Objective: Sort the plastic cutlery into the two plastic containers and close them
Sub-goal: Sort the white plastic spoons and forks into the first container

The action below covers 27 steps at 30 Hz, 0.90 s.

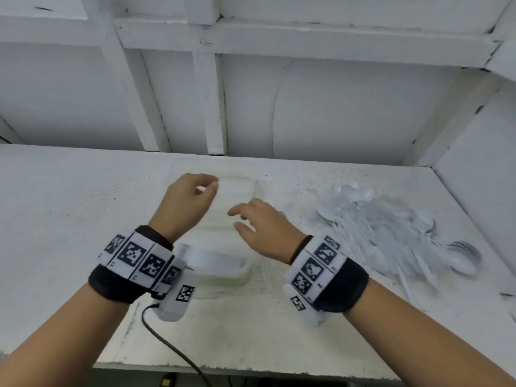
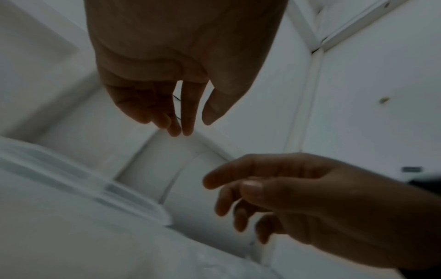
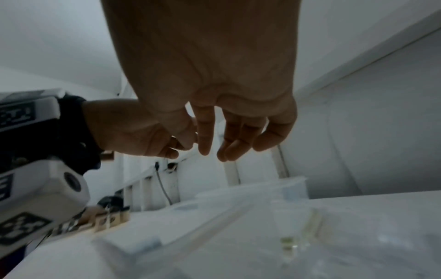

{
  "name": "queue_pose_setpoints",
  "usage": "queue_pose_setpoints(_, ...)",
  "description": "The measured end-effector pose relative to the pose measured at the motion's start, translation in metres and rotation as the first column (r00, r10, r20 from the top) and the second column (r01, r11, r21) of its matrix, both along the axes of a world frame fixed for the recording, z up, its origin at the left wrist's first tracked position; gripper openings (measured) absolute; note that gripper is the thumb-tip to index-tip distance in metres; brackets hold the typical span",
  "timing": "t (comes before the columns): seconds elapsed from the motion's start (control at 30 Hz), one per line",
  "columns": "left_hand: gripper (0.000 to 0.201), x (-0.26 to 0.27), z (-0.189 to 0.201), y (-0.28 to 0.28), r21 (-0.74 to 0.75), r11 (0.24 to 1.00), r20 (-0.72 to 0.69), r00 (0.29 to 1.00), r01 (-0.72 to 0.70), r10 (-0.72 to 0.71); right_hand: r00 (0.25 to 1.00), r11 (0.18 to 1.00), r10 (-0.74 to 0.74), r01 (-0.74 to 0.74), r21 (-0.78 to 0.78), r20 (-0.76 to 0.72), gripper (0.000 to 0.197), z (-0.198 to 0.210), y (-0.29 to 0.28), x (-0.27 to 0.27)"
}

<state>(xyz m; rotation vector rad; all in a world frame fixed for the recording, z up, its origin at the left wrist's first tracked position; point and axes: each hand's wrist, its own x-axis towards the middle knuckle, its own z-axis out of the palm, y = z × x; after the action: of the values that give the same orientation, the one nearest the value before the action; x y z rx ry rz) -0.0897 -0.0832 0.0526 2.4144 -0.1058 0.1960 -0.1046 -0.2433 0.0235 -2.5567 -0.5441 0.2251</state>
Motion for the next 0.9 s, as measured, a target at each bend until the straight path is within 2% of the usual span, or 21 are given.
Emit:
queue_pose_setpoints(0.13, 0.03, -0.006, 0.004, -0.079, -0.075, 0.975, -0.026, 0.977, 0.209, -0.212, 0.982, 0.98, -0.191, 0.191, 0.047, -0.002, 0.028, -0.003, -0.077, -0.013)
queue_pose_setpoints(0.23, 0.027, -0.005, -0.015, -0.136, -0.148, 0.937, -0.19, 0.921, 0.316, -0.341, 0.936, 0.937, -0.347, 0.348, 0.003, -0.057, 0.026, -0.017, -0.135, -0.025)
queue_pose_setpoints(0.3, 0.02, 0.001, -0.034, -0.168, -0.27, 0.92, -0.328, 0.871, 0.284, -0.366, 0.899, 0.904, -0.427, 0.427, -0.021, -0.098, 0.025, -0.025, -0.164, -0.035)
queue_pose_setpoints(0.4, 0.021, 0.02, -0.059, -0.205, -0.315, 0.945, -0.504, 0.828, 0.091, -0.248, 0.868, 0.879, -0.475, 0.477, -0.021, -0.143, 0.026, -0.034, -0.194, -0.045)
queue_pose_setpoints(0.47, 0.013, 0.036, -0.07, -0.22, -0.253, 0.967, -0.549, 0.827, -0.026, -0.121, 0.859, 0.871, -0.483, 0.491, 0.005, -0.169, 0.026, -0.036, -0.206, -0.051)
queue_pose_setpoints(0.53, 0.015, 0.052, -0.08, -0.229, -0.184, 0.978, -0.568, 0.822, -0.098, -0.025, 0.855, 0.867, -0.483, 0.498, 0.035, -0.188, 0.025, -0.039, -0.214, -0.054)
queue_pose_setpoints(0.6, 0.02, 0.062, -0.086, -0.234, -0.14, 0.982, -0.567, 0.823, -0.125, 0.024, 0.855, 0.865, -0.478, 0.498, 0.058, -0.202, 0.025, -0.041, -0.219, -0.054)
queue_pose_setpoints(0.67, 0.011, 0.068, -0.087, -0.236, -0.089, 0.986, -0.548, 0.834, -0.138, 0.067, 0.858, 0.866, -0.471, 0.494, 0.078, -0.206, 0.025, -0.043, -0.222, -0.051)
queue_pose_setpoints(0.7, 0.016, 0.071, -0.089, -0.236, -0.067, 0.989, -0.536, 0.841, -0.13, 0.074, 0.861, 0.867, -0.466, 0.491, 0.089, -0.205, 0.024, -0.044, -0.223, -0.05)
queue_pose_setpoints(0.73, 0.01, 0.072, -0.088, -0.234, -0.049, 0.994, -0.546, 0.836, -0.094, 0.052, 0.864, 0.869, -0.461, 0.486, 0.098, -0.202, 0.024, -0.045, -0.224, -0.048)
queue_pose_setpoints(0.83, 0.034, 0.076, -0.096, -0.227, -0.008, 0.998, -0.558, 0.828, -0.068, 0.051, 0.875, 0.876, -0.445, 0.47, 0.111, -0.191, 0.024, -0.047, -0.224, -0.04)
queue_pose_setpoints(0.9, 0.034, 0.074, -0.096, -0.219, -0.027, 0.994, -0.56, 0.825, -0.105, 0.072, 0.885, 0.886, -0.433, 0.453, 0.102, -0.172, 0.025, -0.048, -0.223, -0.034)
